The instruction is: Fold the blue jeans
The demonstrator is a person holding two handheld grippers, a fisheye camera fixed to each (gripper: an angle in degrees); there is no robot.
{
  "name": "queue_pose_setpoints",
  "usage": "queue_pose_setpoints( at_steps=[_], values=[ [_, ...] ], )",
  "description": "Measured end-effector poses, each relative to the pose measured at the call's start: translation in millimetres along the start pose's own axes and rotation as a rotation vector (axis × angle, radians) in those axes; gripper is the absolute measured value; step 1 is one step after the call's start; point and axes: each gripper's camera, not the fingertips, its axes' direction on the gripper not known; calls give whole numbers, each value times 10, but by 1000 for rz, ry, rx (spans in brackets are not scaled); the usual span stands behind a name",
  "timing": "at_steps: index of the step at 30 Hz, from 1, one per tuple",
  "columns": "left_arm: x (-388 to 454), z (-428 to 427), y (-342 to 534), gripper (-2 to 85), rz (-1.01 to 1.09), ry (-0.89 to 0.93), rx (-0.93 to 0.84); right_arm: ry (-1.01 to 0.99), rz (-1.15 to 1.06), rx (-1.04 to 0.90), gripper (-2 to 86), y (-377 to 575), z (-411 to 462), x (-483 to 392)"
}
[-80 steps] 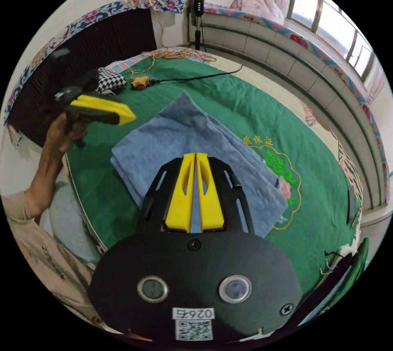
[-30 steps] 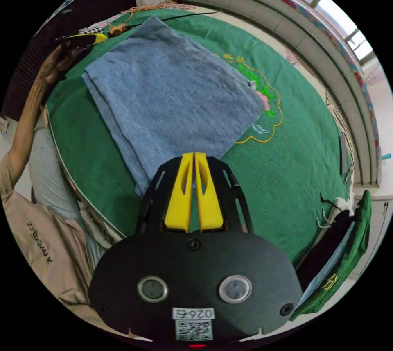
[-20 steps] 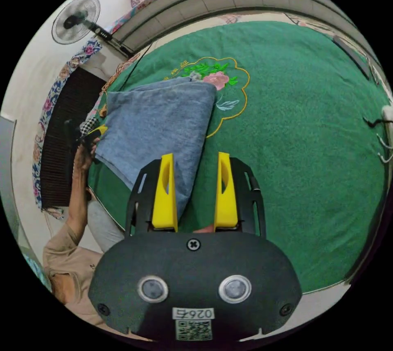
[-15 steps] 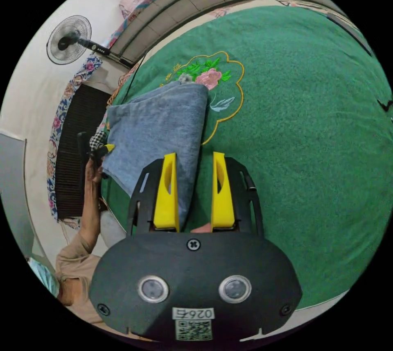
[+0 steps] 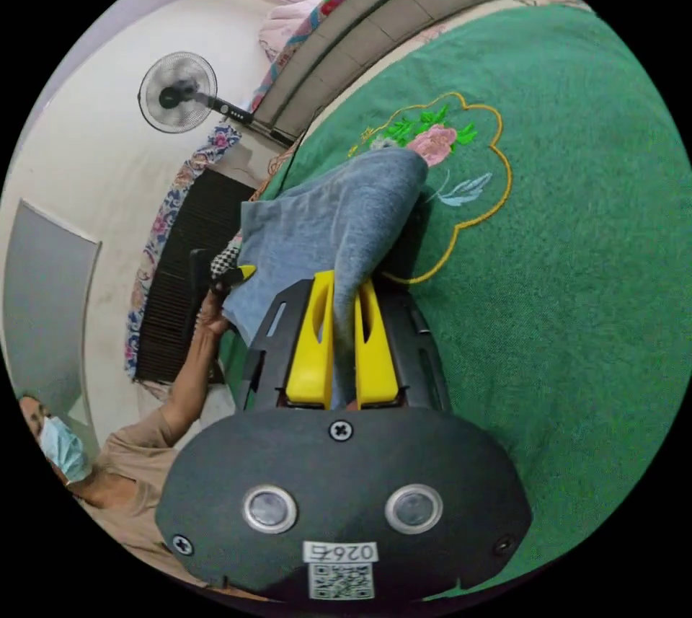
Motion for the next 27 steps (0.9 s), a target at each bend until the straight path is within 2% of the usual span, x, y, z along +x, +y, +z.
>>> queue_pose_setpoints(
  at_steps=[4, 7, 11, 15, 19, 23, 25, 27],
  values=[
    [527, -274, 209, 77, 93, -55, 34, 300, -297, 70, -6, 320, 103, -1195],
    [1087, -716, 505, 74, 195, -108, 158, 453, -492, 143, -7, 673, 217, -2112],
    [1718, -1644, 1445, 66, 246, -289, 448, 443, -691, 188, -7, 944, 478, -3138],
    [1901, -2476, 2687, 65, 112, -449, 772, 368, -997, 159, -6, 1184, 1207, -4491],
    [1919, -2896, 3526, 68, -32, -627, 984, 321, -1301, 85, -5, 1515, 2323, -5950],
    [1537, -3292, 4044, 78, -222, -748, 1171, 294, -1421, 23, 6, 1701, 3423, -7040],
    [1213, -3425, 4208, 87, -370, -740, 1190, 342, -1403, -39, 35, 1745, 4221, -7528],
    [997, -3493, 4602, 90, -526, -662, 1246, 447, -1342, -101, 24, 1784, 4667, -7722]
  ],
)
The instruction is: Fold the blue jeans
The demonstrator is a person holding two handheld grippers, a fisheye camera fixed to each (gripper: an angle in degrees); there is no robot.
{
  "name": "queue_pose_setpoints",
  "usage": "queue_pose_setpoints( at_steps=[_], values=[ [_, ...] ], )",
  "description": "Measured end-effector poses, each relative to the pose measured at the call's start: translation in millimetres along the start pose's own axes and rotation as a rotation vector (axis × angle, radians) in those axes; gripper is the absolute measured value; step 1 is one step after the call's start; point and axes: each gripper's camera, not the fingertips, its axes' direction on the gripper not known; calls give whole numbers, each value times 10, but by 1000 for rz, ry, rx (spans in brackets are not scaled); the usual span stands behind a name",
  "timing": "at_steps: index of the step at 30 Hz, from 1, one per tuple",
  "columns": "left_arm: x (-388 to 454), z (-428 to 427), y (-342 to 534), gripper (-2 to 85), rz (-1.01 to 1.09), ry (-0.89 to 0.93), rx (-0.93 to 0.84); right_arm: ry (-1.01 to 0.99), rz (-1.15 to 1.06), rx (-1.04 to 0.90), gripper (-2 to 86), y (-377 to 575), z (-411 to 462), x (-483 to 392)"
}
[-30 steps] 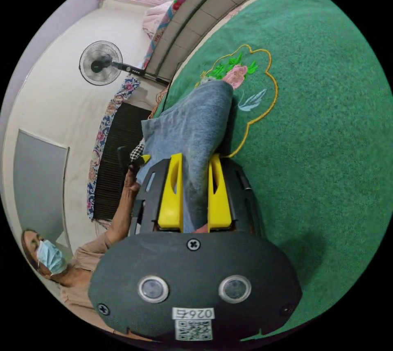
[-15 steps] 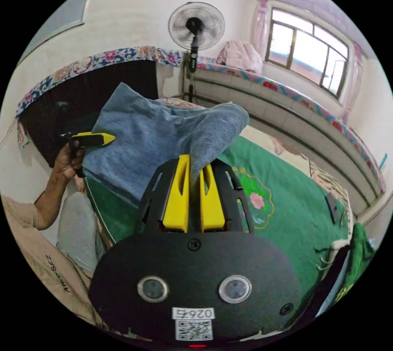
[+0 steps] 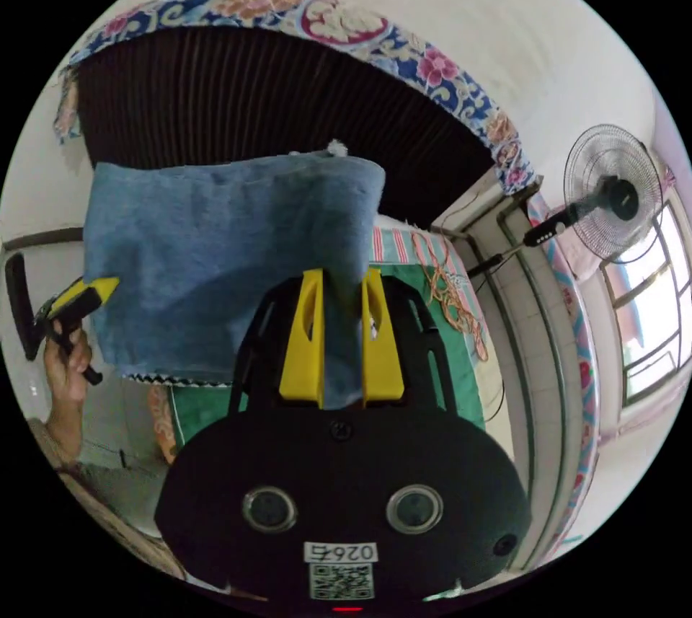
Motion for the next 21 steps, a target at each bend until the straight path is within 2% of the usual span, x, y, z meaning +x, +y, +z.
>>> queue_pose_setpoints(
  at_steps=[1, 2, 3, 4, 6, 8, 10, 11, 12, 13, 15, 16, 18, 20, 21],
  values=[
    [-59, -92, 53, 87, -17, 13, 45, 46, 23, 6, 9, -70, 80, -112],
    [-100, -314, 190, 33, -16, 33, 176, 50, 35, 30, 1, -67, 84, -162],
    [-38, -516, 315, 2, 40, 39, 307, 27, 57, 91, -4, -16, 59, -250],
    [21, -593, 357, -1, 78, 30, 353, 6, 70, 140, -8, 65, 31, -333],
    [384, -660, 430, -8, 325, -56, 444, 8, 96, 174, -10, 181, 44, -435],
    [639, -437, 454, -9, 552, -97, 427, -32, 107, 177, -11, 255, 144, -505],
    [758, 24, 416, -9, 725, -219, 267, -155, 119, 45, -10, 276, 463, -558],
    [700, 470, 348, -9, 758, -427, 53, -181, 125, 51, -10, 298, 508, -561],
    [518, 836, 322, -9, 745, -552, -129, -205, 163, 114, -10, 380, 483, -528],
    [422, 874, 336, -9, 726, -528, -130, -245, 223, 177, -10, 466, 401, -460],
    [189, 642, 381, -9, 608, -337, -90, -313, 277, 215, -9, 580, 252, -366],
    [181, 570, 407, -9, 603, -313, -71, -313, 308, 220, -9, 657, 132, -326],
    [220, 309, 572, -10, 653, -278, 139, -283, 313, 254, -9, 781, -78, -331],
    [195, 289, 611, -10, 707, -260, 215, -274, 313, 297, -10, 884, -337, -374],
    [99, 394, 574, -10, 688, -282, 185, -315, 303, 327, -10, 925, -528, -421]
  ],
)
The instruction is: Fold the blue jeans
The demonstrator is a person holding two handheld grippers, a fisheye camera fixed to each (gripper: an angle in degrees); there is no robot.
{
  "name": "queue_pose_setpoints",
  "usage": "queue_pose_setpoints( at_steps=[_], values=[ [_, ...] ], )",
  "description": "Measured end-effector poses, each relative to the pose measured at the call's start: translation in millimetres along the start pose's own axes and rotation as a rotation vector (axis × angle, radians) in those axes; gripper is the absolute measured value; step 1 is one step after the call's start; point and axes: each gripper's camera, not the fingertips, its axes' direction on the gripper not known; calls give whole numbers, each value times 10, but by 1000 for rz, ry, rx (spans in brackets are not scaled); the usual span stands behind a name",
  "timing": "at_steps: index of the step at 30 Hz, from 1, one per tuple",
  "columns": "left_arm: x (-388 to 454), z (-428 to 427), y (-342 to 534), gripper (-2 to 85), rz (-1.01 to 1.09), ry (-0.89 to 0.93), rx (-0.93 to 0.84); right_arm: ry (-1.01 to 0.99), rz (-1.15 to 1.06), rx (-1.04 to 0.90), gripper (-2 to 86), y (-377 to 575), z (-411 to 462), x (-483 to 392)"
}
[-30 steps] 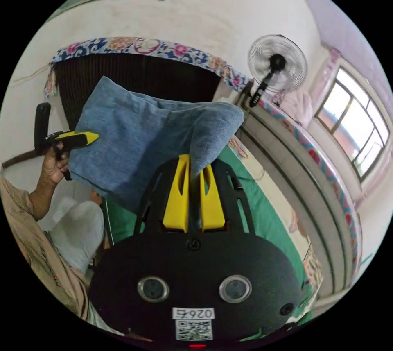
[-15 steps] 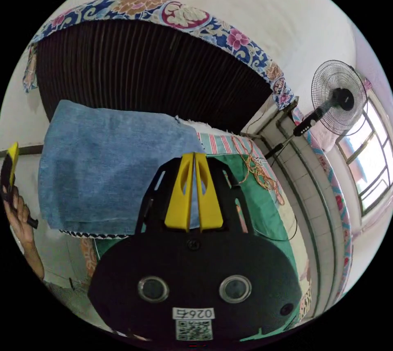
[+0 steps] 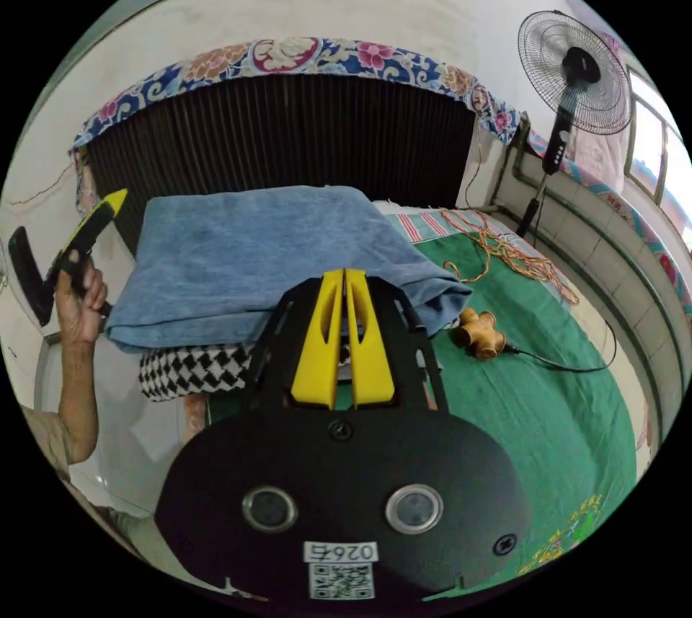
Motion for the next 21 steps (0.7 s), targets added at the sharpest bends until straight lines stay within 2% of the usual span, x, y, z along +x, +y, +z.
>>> queue_pose_setpoints(
  at_steps=[1, 3, 5, 6, 9, 14, 18, 21],
  values=[
    [-35, 99, 34, -10, -7, -7, -35, -72, -16, 25, -9, -10, -171, -125],
    [-174, 631, 301, -10, -20, -30, -255, -173, -65, 66, -9, -25, -405, -362],
    [-262, 885, 623, -10, -44, -23, -304, -258, -172, 69, -9, 19, -546, -652],
    [-315, 905, 806, -10, -69, -13, -270, -265, -252, 11, -9, 110, -536, -844],
    [-390, 888, 1124, -10, -133, 80, -250, -144, -284, 166, -9, 433, -849, -935],
    [-463, 695, 1670, -10, -263, 100, -234, -155, -270, -68, -9, 390, -1747, -633],
    [-379, 221, 2276, -10, -360, 152, -159, -145, -83, 31, -10, 876, -3215, -25],
    [13, -3, 2551, -10, -323, 243, -109, -4, 72, 134, -10, 1363, -4416, 400]
  ],
)
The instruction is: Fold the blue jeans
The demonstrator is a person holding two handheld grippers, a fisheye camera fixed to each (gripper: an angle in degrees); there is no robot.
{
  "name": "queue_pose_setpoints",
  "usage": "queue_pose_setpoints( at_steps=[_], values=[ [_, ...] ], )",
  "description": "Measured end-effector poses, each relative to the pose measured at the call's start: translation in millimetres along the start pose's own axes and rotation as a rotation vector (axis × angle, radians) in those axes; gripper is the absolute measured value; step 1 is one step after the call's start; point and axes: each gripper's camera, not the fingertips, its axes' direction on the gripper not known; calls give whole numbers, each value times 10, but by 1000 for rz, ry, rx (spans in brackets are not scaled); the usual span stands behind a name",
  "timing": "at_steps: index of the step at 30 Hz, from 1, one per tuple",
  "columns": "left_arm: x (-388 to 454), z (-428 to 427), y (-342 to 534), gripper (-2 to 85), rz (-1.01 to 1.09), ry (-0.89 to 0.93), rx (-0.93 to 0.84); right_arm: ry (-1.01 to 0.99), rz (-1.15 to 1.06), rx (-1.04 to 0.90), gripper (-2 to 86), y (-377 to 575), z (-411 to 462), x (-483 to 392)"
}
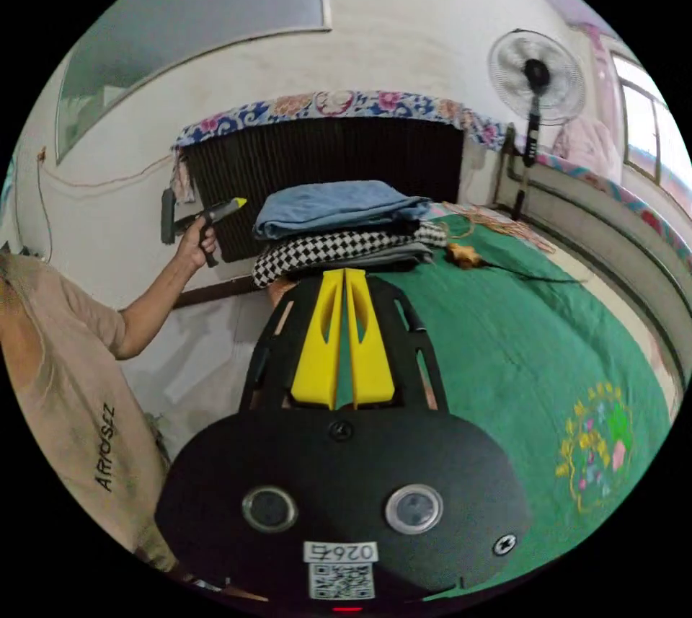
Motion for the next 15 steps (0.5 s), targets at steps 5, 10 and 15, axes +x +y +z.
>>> queue_pose_setpoints(
  at_steps=[5, 10, 15],
  values=[
    [1104, 424, 440, -10, 177, 354, -35, 316, 92, 94, -12, 368, -2020, 337],
    [2764, 1172, 1117, -9, 376, 835, -224, 739, 286, 185, -9, 889, -4080, 533],
    [4694, 1775, 2292, 10, 570, 1264, -464, 1174, 558, 241, -6, 1428, -5667, 736]
  ],
)
